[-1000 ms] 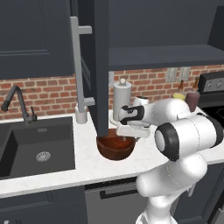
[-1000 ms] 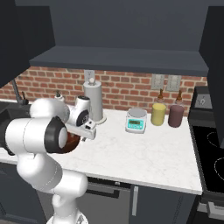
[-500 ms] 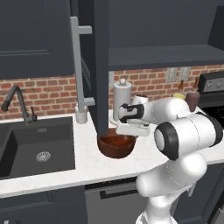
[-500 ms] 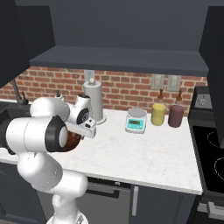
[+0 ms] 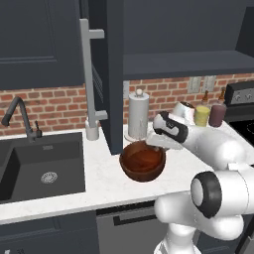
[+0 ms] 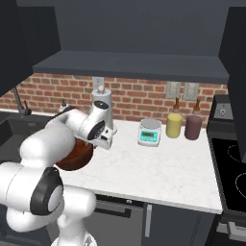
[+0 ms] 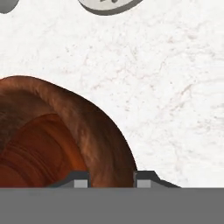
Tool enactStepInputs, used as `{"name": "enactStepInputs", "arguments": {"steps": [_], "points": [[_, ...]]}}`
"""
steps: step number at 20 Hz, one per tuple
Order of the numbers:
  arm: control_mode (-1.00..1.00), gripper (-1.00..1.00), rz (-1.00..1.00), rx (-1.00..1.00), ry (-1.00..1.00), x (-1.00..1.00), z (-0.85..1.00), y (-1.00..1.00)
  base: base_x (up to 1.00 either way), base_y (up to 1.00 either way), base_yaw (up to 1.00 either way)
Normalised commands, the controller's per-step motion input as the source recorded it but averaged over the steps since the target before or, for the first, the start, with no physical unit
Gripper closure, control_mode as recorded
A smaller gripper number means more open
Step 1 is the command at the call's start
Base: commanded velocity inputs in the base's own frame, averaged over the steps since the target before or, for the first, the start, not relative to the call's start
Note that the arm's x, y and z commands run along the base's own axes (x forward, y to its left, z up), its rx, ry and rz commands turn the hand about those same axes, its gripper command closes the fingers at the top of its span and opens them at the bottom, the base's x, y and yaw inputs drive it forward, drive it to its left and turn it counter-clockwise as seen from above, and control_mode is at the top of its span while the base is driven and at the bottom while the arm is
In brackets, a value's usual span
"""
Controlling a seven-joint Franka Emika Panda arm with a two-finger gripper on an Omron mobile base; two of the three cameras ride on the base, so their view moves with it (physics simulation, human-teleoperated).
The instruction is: Pick up the bowls on the counter and stack them on top of one another in the open cabinet. Place the smaller bowl on top of the larger bowl.
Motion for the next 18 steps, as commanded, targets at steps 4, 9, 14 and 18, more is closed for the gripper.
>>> {"name": "enactStepInputs", "arguments": {"steps": [4,9,14,18], "points": [[-1.0,1.0,-0.02,0.2,-0.37,-0.71,0.89,-0.7,0.0,0.0,0.0],[-1.0,1.0,-0.1,0.22,-0.31,-0.6,1.0,-0.6,0.0,0.0,0.0],[-1.0,1.0,-0.09,0.17,-0.11,-0.37,1.0,-0.26,0.0,0.0,0.0],[-1.0,1.0,-0.08,0.13,0.0,-0.31,1.0,-0.34,0.0,0.0,0.0]]}}
